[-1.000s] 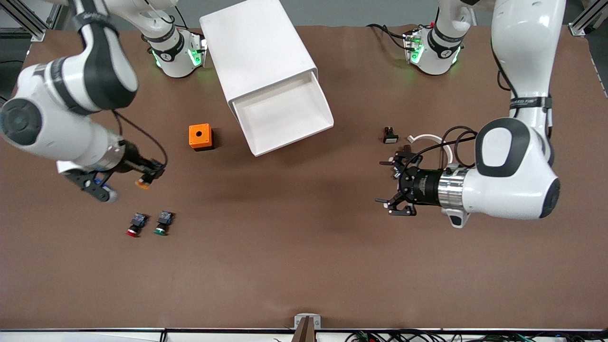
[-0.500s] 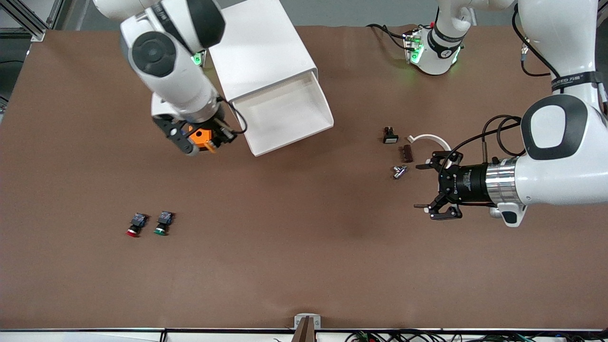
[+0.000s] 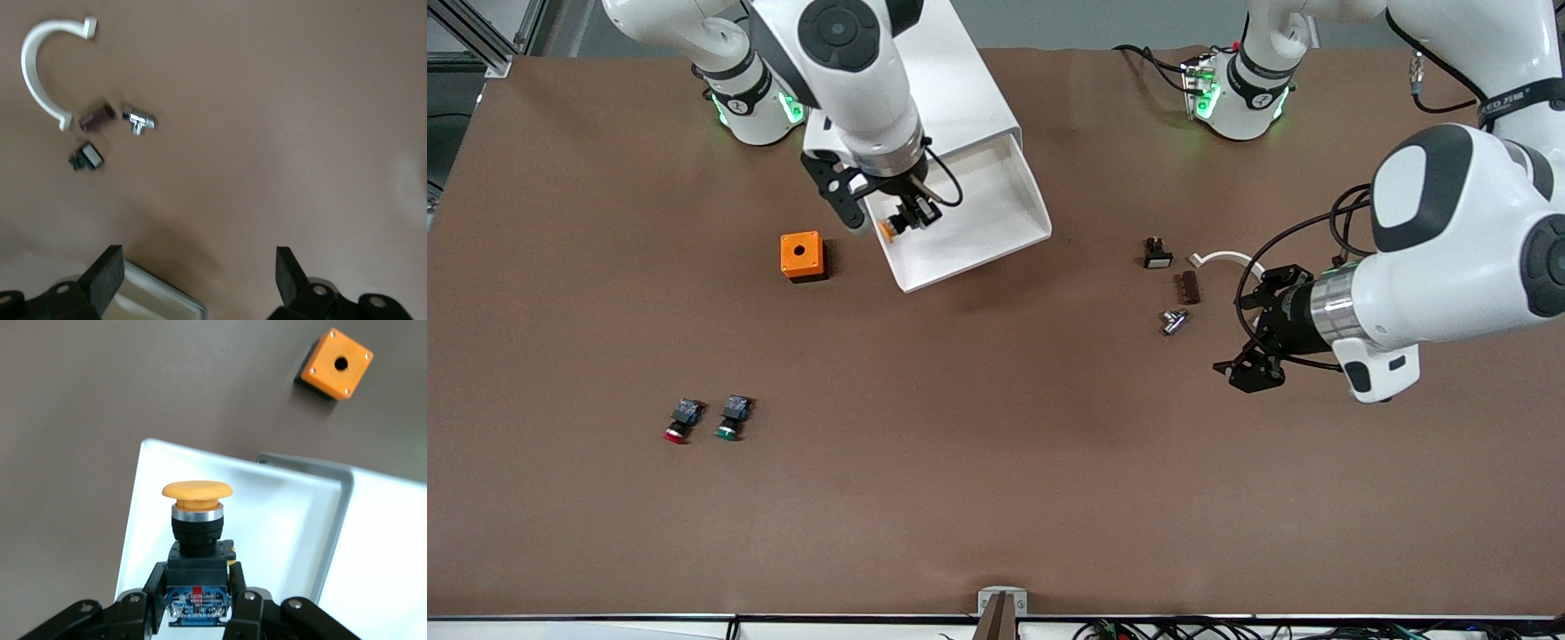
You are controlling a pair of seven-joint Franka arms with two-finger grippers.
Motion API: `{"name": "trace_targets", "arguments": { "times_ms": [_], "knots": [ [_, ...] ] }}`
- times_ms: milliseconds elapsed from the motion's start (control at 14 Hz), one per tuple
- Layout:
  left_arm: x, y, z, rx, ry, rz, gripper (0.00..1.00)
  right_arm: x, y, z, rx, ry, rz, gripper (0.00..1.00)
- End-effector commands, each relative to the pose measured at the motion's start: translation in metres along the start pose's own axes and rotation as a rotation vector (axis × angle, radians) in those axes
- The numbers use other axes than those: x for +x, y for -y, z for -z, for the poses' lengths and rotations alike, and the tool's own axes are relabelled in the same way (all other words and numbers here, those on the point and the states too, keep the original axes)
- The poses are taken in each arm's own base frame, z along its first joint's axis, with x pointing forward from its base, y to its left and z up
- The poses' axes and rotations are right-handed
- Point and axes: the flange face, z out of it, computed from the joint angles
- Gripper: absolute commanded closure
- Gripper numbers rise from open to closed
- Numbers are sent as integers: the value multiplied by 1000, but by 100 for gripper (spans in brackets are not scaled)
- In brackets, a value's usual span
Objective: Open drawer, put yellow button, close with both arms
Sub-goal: 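Carry the yellow button into the open drawer with the right gripper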
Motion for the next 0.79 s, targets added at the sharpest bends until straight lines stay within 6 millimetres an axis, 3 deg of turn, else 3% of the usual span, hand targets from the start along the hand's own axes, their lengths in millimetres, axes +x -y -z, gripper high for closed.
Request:
{"name": "trace_targets", "arguments": {
  "times_ms": [0, 500, 714],
  "knots": [
    [-30, 6, 2, 36, -100, -134, 0, -21, -2, 0, 29, 12, -52, 100],
    [-85, 1, -22, 122, -249, -360, 0, -73, 16, -43, 79, 23, -148, 100],
    [-102, 2, -22, 122, -246, -452, 0, -91, 18, -60, 73, 19, -158, 100]
  ]
}}
